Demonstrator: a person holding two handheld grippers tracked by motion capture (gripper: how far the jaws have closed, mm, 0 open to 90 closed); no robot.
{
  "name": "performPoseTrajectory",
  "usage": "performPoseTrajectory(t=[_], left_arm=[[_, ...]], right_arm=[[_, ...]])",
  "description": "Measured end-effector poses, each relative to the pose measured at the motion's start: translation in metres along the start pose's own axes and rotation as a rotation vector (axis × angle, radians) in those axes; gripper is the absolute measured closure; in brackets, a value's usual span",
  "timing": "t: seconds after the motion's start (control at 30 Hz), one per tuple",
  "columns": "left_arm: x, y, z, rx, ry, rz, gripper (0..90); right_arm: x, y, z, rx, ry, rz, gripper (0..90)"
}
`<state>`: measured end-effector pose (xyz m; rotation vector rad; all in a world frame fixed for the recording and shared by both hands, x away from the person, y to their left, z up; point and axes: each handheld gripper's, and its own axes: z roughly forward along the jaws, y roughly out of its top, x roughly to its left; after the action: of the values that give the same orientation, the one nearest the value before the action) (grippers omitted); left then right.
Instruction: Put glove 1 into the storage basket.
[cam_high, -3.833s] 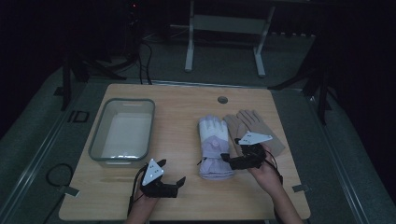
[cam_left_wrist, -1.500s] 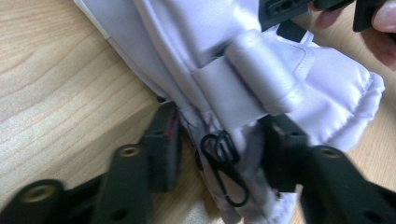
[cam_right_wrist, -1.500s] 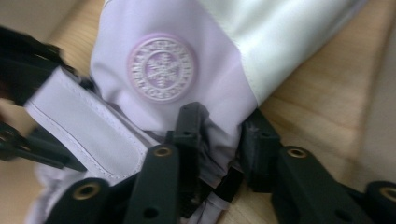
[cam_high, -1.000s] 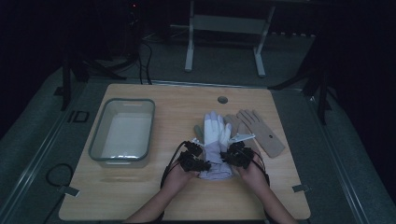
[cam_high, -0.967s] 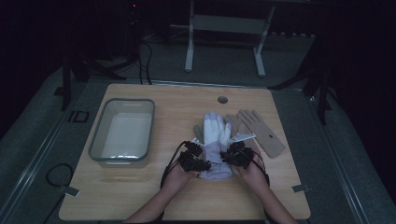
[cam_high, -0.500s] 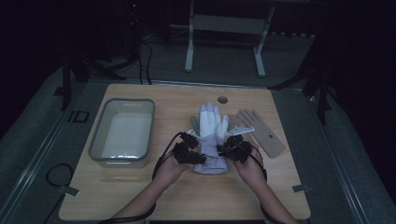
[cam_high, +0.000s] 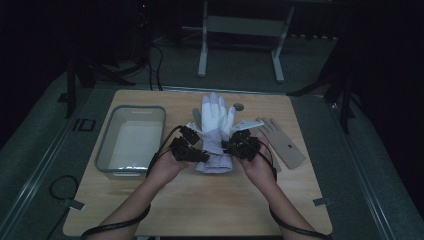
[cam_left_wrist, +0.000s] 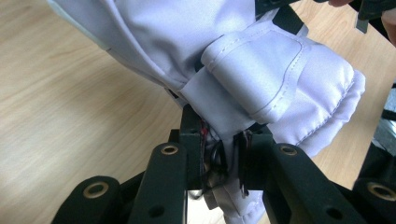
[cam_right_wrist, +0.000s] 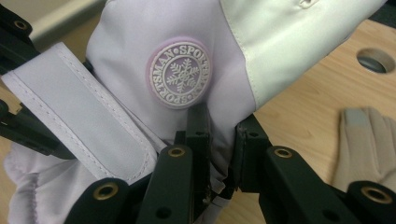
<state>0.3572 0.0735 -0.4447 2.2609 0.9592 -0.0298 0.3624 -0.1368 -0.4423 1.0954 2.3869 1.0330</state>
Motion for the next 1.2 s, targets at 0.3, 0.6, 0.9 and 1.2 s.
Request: performPoseTrajectory(t=[0.3, 0.6, 0.9, 1.2], left_arm=[[0.019, 0.004, -0.042, 0.023, 0.029, 0.007, 76.0], [0.038, -0.004, -0.081, 0.034, 0.069, 0.001, 75.9], [0.065, -0.030, -0.122, 0.052, 0.102, -0.033, 75.9], [0.094, -0.062, -0.152, 0.074, 0.130, -0.066, 75.8]], right_arm=[[0.018, 0.035, 0.005, -0.039, 0.039, -0.009, 78.8], [0.043, 0.071, 0.017, -0.051, 0.074, -0.023, 78.8], [0.083, 0.099, 0.040, -0.052, 0.120, -0.048, 78.7], [0.124, 0.121, 0.070, -0.040, 0.159, -0.063, 78.7]])
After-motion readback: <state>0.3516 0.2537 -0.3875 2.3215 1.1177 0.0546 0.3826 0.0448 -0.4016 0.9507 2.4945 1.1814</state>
